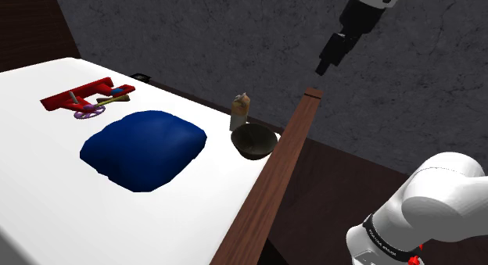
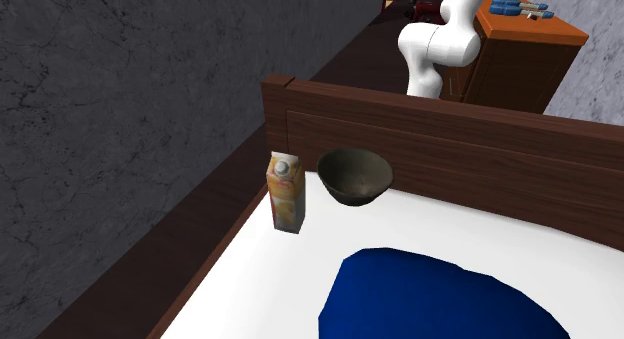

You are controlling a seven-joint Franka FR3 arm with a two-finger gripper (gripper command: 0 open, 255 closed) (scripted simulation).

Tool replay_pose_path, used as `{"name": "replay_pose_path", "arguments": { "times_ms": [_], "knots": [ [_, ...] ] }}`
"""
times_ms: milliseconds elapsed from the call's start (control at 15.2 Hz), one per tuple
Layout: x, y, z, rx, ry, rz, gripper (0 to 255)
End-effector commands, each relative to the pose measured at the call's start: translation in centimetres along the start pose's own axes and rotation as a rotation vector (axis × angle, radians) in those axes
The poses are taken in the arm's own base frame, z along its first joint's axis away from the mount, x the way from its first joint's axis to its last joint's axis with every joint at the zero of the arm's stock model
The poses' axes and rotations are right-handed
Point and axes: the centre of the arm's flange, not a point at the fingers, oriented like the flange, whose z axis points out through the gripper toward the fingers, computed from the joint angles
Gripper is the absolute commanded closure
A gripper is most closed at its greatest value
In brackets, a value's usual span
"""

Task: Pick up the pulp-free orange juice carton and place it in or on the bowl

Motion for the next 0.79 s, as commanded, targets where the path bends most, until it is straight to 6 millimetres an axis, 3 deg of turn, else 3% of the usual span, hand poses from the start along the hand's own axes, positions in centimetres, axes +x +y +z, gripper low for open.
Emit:
{"name": "replay_pose_path", "arguments": {
  "times_ms": [0, 726],
  "knots": [
    [0.0, 0.0, 0.0, 0.0, 0.0, 0.0, 0],
    [7.1, 2.9, 12.1, 0.06, 0.048, -0.028, 0]
  ]
}}
